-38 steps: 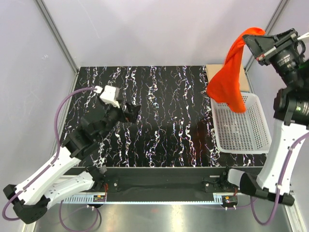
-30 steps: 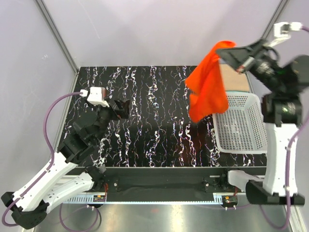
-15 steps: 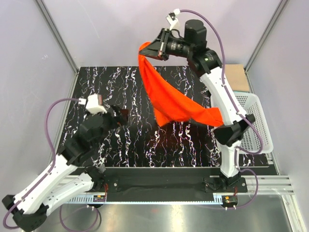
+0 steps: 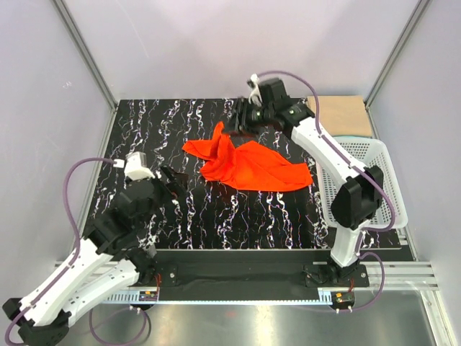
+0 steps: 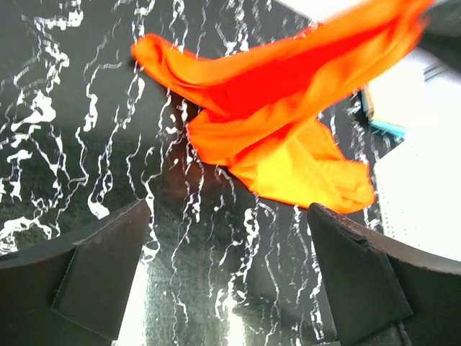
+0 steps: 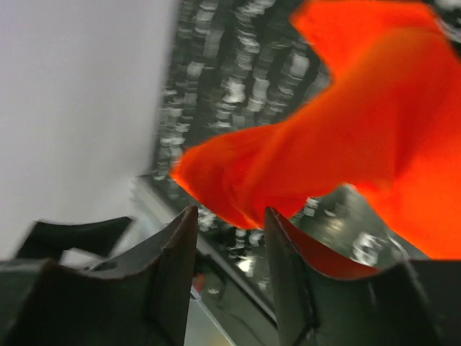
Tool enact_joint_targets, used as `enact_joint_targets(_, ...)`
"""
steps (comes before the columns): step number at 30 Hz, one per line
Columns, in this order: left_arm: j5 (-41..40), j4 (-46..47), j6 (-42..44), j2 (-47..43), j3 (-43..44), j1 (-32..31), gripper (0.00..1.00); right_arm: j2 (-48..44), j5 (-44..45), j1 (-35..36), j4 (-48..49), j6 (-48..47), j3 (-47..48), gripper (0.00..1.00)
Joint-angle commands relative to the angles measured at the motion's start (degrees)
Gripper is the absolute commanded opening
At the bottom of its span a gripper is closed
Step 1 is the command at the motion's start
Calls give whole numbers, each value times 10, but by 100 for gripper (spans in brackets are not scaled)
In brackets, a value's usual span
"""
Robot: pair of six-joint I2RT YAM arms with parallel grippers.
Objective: Fold and stack the t-shirts
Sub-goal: Move the tshirt to the center of the board
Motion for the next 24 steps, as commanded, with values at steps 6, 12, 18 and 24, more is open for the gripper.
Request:
enact_joint_targets(6,35,77,12,109,12,3,99,-130,371,-28,-135,-93,-199,52)
enact_joint_targets(12,84,158,51,305,62,3,98,-189,340,-69,-101,-119,-325,53)
enact_joint_targets(18,173,187,89,511,173,3,95,-256,381,-70,-150,-132,-323,52)
enact_joint_targets(24,234,123,67,684,345,0,91,-332,405,-72,-168,-131,-341,53)
